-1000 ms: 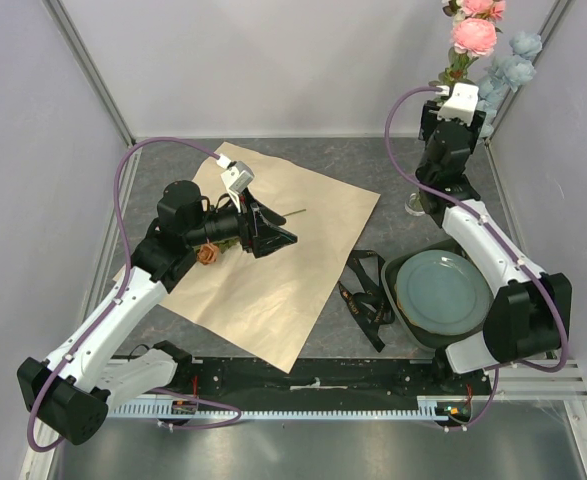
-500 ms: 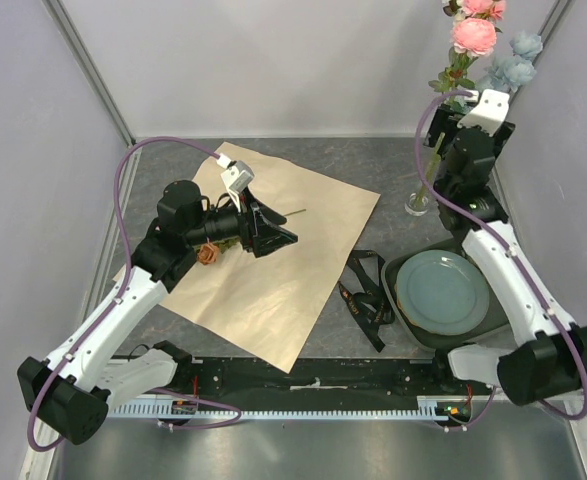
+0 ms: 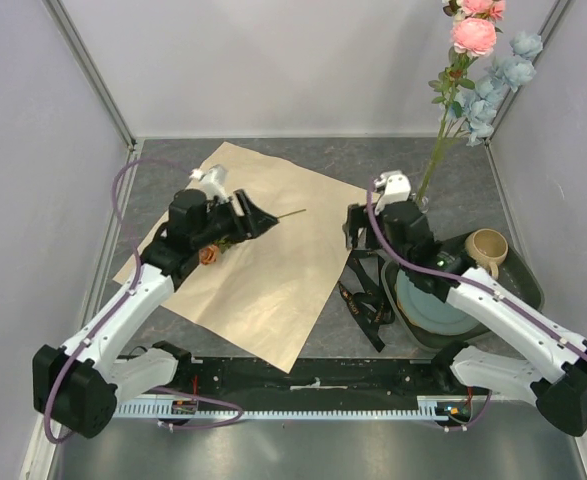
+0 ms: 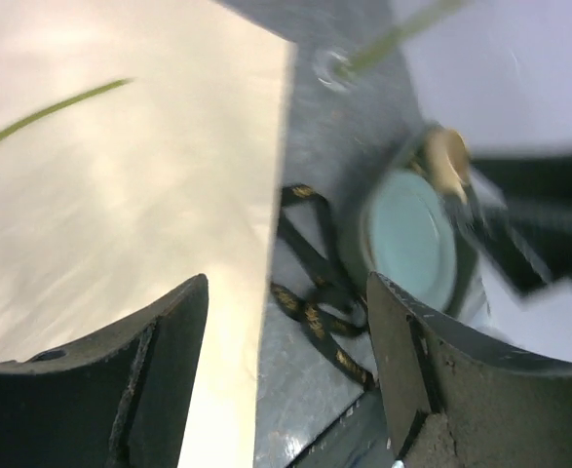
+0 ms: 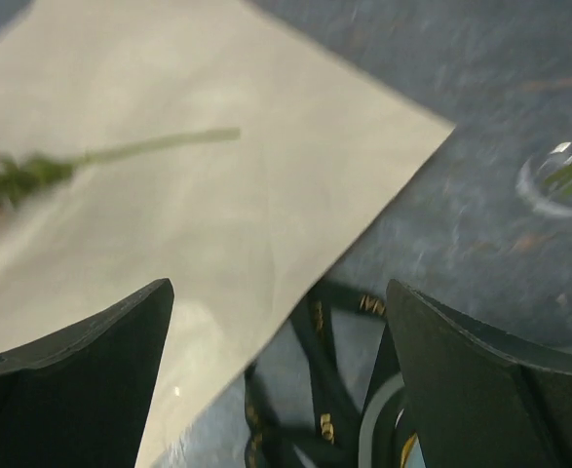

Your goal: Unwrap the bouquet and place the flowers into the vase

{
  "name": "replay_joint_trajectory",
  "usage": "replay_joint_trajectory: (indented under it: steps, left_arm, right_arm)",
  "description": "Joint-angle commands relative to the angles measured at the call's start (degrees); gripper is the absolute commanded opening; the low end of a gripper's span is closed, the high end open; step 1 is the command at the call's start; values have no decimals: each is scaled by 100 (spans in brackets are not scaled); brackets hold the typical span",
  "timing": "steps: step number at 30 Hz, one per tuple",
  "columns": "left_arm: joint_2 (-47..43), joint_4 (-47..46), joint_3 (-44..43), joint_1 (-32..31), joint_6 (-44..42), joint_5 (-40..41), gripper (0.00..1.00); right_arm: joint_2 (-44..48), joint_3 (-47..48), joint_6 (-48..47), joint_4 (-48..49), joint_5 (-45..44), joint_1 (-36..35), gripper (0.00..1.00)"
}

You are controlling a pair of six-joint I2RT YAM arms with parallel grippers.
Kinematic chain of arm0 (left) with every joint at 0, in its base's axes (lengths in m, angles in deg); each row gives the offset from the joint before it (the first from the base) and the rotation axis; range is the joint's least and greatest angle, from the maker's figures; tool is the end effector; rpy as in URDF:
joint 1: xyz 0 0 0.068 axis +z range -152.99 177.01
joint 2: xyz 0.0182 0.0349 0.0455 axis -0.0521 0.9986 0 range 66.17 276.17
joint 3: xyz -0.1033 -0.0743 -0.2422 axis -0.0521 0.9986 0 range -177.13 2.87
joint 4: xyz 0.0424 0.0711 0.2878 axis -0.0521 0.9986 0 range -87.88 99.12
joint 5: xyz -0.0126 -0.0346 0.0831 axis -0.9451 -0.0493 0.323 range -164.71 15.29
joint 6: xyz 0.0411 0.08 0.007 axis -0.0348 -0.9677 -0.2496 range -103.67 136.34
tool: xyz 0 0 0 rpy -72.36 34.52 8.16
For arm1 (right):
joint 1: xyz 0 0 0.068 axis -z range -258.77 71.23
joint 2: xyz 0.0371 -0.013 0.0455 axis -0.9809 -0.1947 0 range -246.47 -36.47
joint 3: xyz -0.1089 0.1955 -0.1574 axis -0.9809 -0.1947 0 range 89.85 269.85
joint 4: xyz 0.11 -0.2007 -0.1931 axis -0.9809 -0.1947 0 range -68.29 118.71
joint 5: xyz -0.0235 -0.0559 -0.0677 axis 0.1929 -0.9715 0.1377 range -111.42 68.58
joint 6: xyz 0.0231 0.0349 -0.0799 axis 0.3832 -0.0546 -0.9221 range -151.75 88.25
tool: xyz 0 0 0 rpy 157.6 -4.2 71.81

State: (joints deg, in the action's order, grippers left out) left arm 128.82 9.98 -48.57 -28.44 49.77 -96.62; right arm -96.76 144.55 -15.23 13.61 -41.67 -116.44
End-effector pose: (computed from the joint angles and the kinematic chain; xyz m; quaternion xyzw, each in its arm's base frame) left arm 0.2854 -0.1692 0.3034 0.0543 0.8053 -0.4148 0.4200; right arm 0.2691 0.1725 0.3226 -0.0503 0.8143 0.1262 0.5643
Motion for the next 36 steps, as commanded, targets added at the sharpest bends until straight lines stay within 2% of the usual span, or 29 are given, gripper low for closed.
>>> replay_joint_trajectory:
  steps: [1,2,3,5,7,10,14,16,20,25,28,36]
  left_arm:
    - [-560,-183,1318,804,2480,1584,73]
    - [-700,-379,1590,1005,3346,1680,74]
    - [-737,-521,2028,1077,3737,1751,77]
    - [-589,-1144,2339,1156,4388,1866,82]
    - [-351,-1330,2341,1157,4531,1866,84]
    - [412,-1015,1858,1148,4646,1822,83]
    - [1327,528,1085,1139,5707,2085,78]
    - [1846,865,654,1130,5954,2173,76]
    - [2295,972,434,929,6920,2761,60]
    - [2927,1779,-287,919,7414,3061,56]
    - [3226,1877,-420,919,7773,3210,52]
    - [3683,2052,-858,919,7880,3649,53]
  right_arm:
    - [61,-582,344,-100,566,-302,98]
    - [79,-644,335,-3,653,-320,98]
    - [88,-714,344,102,828,-337,98]
    - [97,-750,309,164,1040,-364,98]
    - [140,-811,274,217,1207,-373,98]
    - [290,-952,133,226,1190,-381,98]
    - [562,-1136,-43,112,909,-381,98]
    - [720,-1189,1,94,961,-381,98]
    - [879,-1225,63,103,1102,-381,98]
    - [1054,-1312,54,50,1076,-381,98]
    - [1107,-1339,71,50,1111,-381,98]
    - [1134,-1383,89,59,1199,-381,98]
